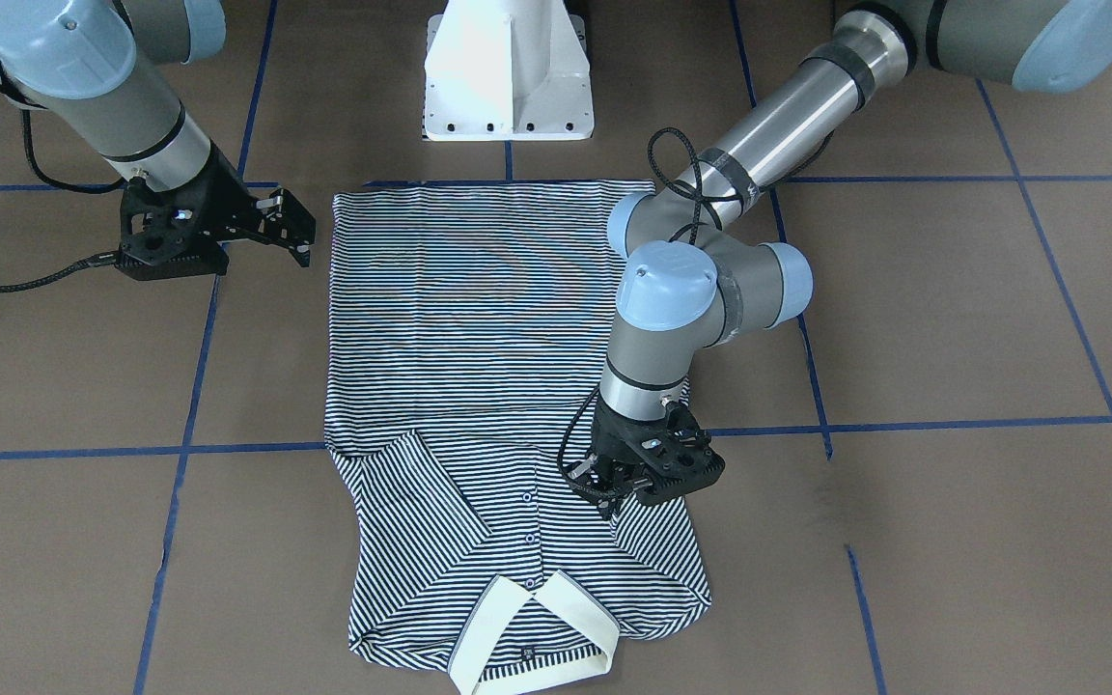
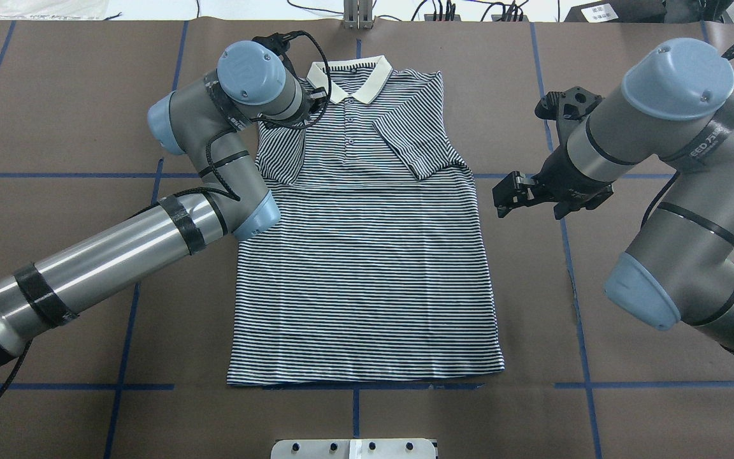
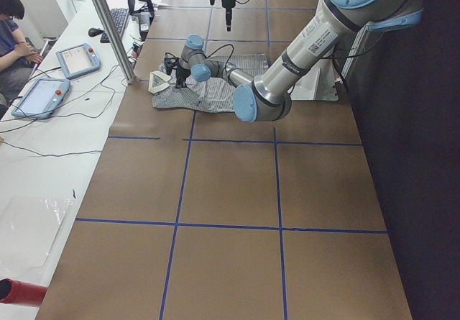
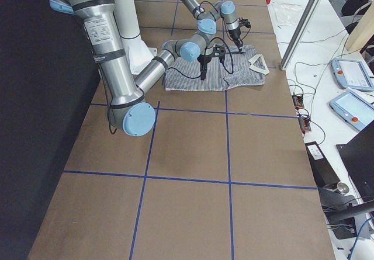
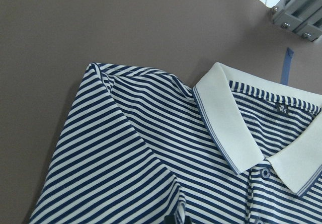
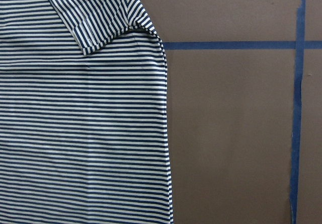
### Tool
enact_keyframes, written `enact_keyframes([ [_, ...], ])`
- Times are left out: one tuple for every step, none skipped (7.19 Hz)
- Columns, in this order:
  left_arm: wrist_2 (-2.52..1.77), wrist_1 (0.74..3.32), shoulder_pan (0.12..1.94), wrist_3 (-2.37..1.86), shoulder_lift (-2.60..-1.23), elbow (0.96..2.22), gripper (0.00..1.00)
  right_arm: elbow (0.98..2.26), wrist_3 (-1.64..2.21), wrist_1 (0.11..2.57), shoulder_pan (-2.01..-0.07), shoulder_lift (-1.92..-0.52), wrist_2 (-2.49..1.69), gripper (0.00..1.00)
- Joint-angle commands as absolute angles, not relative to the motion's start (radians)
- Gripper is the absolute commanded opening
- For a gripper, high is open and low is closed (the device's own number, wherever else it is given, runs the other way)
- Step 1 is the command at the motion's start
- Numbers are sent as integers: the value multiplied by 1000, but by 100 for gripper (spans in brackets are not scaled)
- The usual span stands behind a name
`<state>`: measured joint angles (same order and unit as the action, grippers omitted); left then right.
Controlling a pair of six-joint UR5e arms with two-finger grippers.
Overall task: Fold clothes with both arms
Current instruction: 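Fold the sleeve nearest the left gripper inward over the shirt body, then move both grippers down to the hem corners nearest the robot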
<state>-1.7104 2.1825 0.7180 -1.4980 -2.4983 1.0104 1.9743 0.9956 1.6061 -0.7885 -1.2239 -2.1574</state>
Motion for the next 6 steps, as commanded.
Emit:
enact_keyframes([
  [-1713, 2210, 716, -1496, -2503, 1003, 100, 1974, 994, 1606, -788, -1223, -2152, 100],
  [-1720, 2242, 716, -1493, -2496, 1050, 100, 1976, 996, 1606, -779, -1224, -2139, 100],
  [-1792, 2232, 715, -1491, -2459, 1136, 100, 1979, 1011, 1606, -738, -1230, -2081, 100],
  [-1895, 2223, 716, -1490, -2369, 1254, 100, 1993, 1087, 1606, -679, -1233, -2019, 100],
  [-1911, 2154, 707, -1488, -2277, 1393, 100, 2023, 1141, 1605, -637, -1239, -1988, 100],
  [-1907, 2012, 654, -1455, -2210, 1554, 100, 2064, 1188, 1605, -596, -1271, -1955, 100],
])
